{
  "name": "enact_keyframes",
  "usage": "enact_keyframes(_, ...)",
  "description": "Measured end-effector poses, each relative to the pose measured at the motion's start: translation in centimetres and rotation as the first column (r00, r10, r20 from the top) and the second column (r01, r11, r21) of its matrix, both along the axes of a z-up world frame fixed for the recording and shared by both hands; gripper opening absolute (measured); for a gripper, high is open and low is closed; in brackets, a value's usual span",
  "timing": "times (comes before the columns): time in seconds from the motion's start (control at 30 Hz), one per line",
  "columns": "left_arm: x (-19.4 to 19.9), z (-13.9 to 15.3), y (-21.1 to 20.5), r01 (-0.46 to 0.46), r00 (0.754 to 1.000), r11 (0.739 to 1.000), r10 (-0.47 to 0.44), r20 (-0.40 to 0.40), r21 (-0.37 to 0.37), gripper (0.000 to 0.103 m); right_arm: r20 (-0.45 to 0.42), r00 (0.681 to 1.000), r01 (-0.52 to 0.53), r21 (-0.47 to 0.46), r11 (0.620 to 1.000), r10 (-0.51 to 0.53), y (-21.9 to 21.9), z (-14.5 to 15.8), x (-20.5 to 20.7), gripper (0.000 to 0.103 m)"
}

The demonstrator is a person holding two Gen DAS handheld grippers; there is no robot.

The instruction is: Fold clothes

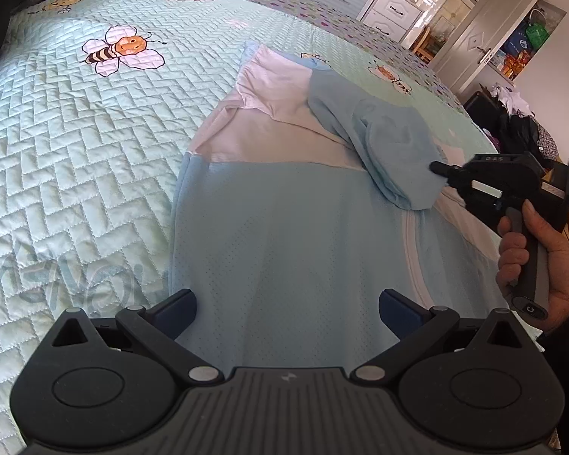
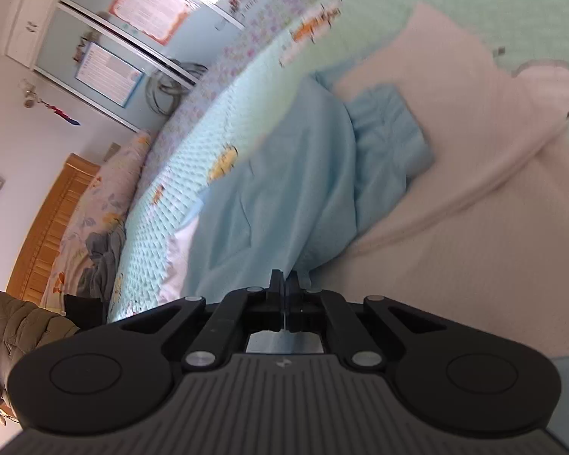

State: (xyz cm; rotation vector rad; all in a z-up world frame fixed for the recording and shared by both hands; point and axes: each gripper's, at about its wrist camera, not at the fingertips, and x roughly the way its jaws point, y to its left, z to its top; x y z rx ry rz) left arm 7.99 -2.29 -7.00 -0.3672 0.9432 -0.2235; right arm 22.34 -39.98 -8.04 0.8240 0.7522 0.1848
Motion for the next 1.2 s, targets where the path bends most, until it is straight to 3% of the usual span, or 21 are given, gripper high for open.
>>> enact_keyframes(0.13,0.1,0.0,0.1,-0.006,1.000,1.000,0.006,-0.002,-0.001,0.102,0.017,0.999,0.037,-0.034,0.999,-0.037,-1.4,0.4,-1.3,0.001)
enact_keyframes(0.27,-0.1,0.0,-0.3,0.001,1.000,1.000,-0.001,-0.001,0.004,0.102,-0.034,0.997,0.066,-0.047,0.997,-0.068,-2.9,-0.7,-1.4,0.001)
enact_keyframes(0.33,-0.1,0.1,-0.3,0.002,1.000,1.000,-0.002,0.000,0.006,0.102,-0.058,0.996,0.072,-0.039,0.997,-0.074,-2.8,-1.0,-1.4,0.007)
enact_keyframes(0.5,0.0,0.1,-0.2,-0.004,1.000,1.000,0.004,-0.002,0.009,0.102,0.037,0.986,0.165,-0.155,0.974,-0.161,-1.3,1.7,-3.3,0.015)
enact_keyframes(0.6,0.1,0.0,-0.4,-0.002,1.000,1.000,0.002,-0.005,0.008,0.102,0.129,0.989,0.092,-0.175,0.980,-0.069,1.7,3.8,-3.7,0.015)
enact_keyframes(0.7,0.1,-0.1,-0.6,0.002,1.000,1.000,-0.002,-0.006,0.008,0.102,0.165,0.984,-0.047,-0.145,0.988,0.071,5.5,4.7,-2.8,0.022)
enact_keyframes(0.77,0.0,0.0,-0.6,0.006,1.000,1.000,-0.006,-0.006,0.008,0.102,0.140,0.980,-0.123,-0.120,0.985,0.139,7.6,4.2,-1.3,0.025)
enact_keyframes(0.87,-0.3,0.3,-0.3,0.005,1.000,1.000,-0.005,0.002,0.007,0.102,0.044,0.995,-0.079,-0.118,0.990,0.085,7.6,1.8,0.8,0.024)
enact_keyframes(0.93,-0.5,0.4,0.2,-0.005,1.000,1.000,0.005,0.009,0.002,0.102,-0.020,0.999,0.032,-0.028,0.999,-0.032,5.0,-0.4,0.6,0.024)
enact_keyframes(1.03,-0.1,0.0,0.8,-0.025,1.000,1.000,0.025,-0.003,-0.014,0.102,-0.093,0.991,0.116,0.188,0.975,-0.100,1.0,-3.7,-0.7,0.022)
enact_keyframes(1.1,0.2,-0.4,0.7,-0.024,1.000,0.999,0.024,-0.009,-0.021,0.102,-0.069,0.992,0.113,0.202,0.973,-0.101,0.4,-3.3,-1.7,0.025)
enact_keyframes(1.2,0.3,-0.6,0.1,-0.008,1.000,1.000,0.008,-0.011,-0.021,0.102,0.041,0.998,0.041,0.126,0.991,-0.046,2.2,-0.4,-2.1,0.027)
